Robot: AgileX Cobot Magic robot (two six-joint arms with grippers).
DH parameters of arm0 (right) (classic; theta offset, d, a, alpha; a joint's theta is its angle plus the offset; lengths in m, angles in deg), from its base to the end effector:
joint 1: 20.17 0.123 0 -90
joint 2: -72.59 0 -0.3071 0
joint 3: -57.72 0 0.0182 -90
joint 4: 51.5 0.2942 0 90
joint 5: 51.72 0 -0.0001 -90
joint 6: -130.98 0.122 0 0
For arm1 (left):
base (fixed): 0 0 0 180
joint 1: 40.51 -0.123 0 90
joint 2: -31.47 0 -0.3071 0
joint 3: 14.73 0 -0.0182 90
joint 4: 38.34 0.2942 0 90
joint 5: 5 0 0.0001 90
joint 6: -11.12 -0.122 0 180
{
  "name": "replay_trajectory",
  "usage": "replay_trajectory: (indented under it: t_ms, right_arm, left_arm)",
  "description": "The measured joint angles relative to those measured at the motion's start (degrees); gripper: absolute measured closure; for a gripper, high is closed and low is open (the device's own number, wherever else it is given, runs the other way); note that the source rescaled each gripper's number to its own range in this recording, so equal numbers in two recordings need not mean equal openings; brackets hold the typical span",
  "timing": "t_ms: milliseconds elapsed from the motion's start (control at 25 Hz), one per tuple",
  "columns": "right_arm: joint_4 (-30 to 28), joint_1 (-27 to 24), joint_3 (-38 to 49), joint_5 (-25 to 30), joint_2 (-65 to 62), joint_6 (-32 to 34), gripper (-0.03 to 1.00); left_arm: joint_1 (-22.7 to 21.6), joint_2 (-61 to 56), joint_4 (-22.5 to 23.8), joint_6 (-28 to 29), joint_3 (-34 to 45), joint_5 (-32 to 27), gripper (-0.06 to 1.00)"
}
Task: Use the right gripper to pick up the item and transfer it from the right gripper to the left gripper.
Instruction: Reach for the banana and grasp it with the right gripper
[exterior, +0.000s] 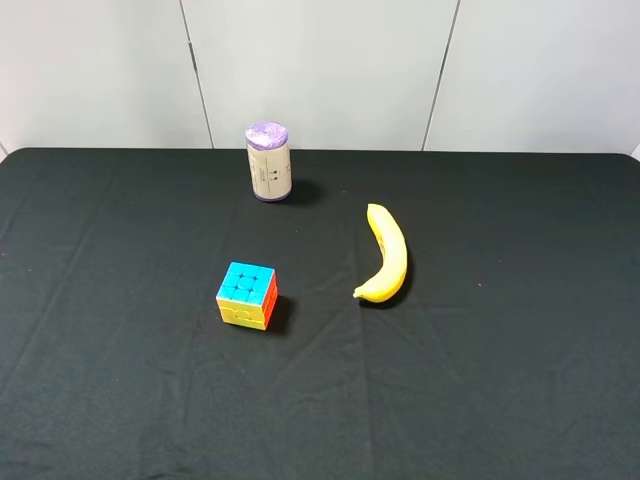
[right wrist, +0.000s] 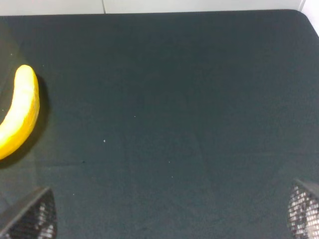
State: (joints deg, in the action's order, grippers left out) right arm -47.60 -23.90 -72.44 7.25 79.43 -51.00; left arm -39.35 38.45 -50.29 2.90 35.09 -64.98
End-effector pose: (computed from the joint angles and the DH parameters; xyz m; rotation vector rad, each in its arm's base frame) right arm 0.0411 0.0044 0.2837 0.0292 2.0165 0.0178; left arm 0.0386 -0.0227 0.2835 0.1724 2.0175 -0.1716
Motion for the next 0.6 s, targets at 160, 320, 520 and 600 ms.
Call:
replay_trajectory:
  t_ms: [160, 320, 520, 600]
  right_arm:
    - [0.0, 0.0, 0.0, 0.0, 0.0, 0.0, -0.03]
    - [0.27, 0.0, 0.0, 0.0, 0.0, 0.07, -0.03]
    - [0.61, 0.0, -1.42, 1.13, 2.52, 0.24, -0.03]
    - [0.61, 0.0, -3.6, 2.1, 6.57, 0.24, -0.03]
  left_arm:
    - [0.0, 0.0, 0.0, 0.0, 0.0, 0.0, -0.03]
    - [0.0, 0.0, 0.0, 0.0, 0.0, 0.0, -0.03]
    - [0.0, 0.0, 0.0, 0.0, 0.0, 0.0, -0.03]
    - [0.0, 0.0, 0.0, 0.0, 0.0, 0.0, -0.03]
